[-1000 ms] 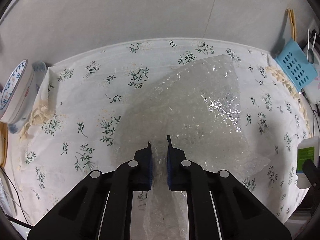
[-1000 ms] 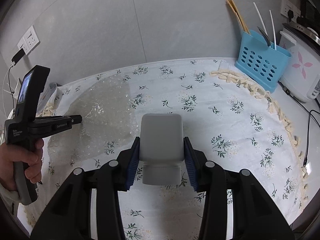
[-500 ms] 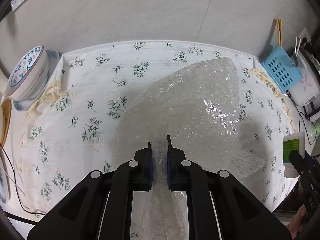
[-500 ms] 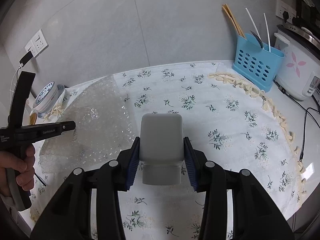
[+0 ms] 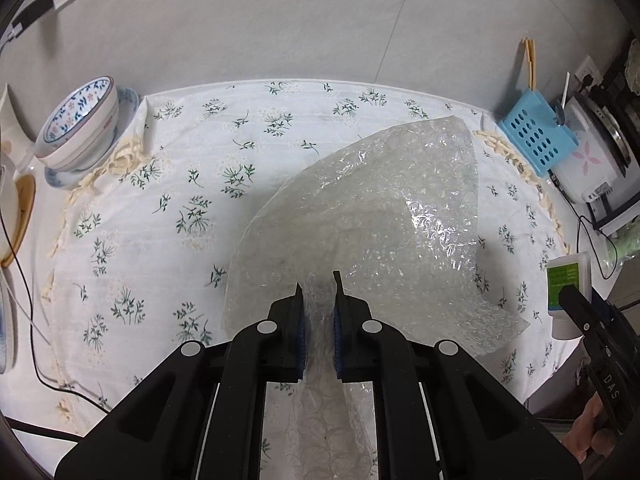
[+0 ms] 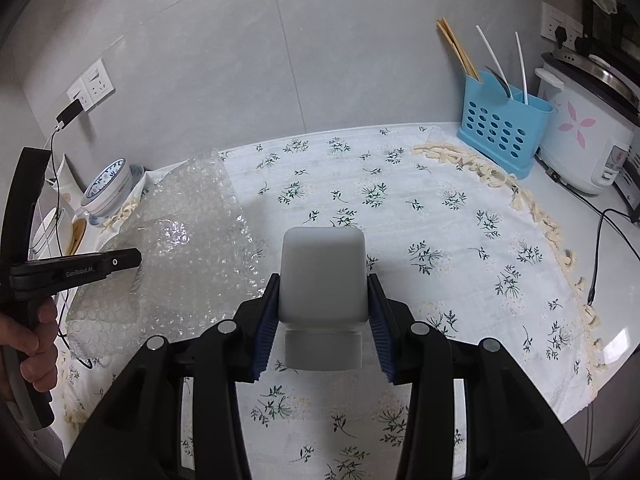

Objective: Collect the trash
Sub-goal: 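Carry the bubble wrap and pill bottle with both grippers to the bin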

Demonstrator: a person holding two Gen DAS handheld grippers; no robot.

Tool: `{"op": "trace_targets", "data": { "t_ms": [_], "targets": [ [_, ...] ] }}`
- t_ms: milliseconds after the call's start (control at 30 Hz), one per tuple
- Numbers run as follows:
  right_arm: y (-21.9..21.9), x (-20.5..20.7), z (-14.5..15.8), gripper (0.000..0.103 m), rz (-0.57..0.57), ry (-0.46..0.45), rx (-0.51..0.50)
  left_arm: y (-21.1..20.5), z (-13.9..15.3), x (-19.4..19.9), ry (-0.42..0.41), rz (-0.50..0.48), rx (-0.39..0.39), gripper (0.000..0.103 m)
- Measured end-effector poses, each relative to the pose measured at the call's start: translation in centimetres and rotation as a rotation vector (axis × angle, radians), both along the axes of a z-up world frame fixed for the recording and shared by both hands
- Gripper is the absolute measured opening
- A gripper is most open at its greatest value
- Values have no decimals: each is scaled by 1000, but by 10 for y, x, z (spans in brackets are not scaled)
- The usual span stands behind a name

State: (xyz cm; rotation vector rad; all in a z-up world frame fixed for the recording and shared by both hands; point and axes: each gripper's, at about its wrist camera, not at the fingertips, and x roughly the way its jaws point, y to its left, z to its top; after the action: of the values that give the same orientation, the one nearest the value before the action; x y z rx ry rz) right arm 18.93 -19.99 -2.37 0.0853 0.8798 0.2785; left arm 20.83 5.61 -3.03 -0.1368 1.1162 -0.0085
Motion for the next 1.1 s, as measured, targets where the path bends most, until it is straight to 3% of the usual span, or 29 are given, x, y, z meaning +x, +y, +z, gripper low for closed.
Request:
{"op": "trace_targets", "data": {
  "t_ms": [1100],
  "targets": [
    [-32,-104,27,40,36,-64,-8,-39,22,-120,-33,7,-2,9]
  ]
}}
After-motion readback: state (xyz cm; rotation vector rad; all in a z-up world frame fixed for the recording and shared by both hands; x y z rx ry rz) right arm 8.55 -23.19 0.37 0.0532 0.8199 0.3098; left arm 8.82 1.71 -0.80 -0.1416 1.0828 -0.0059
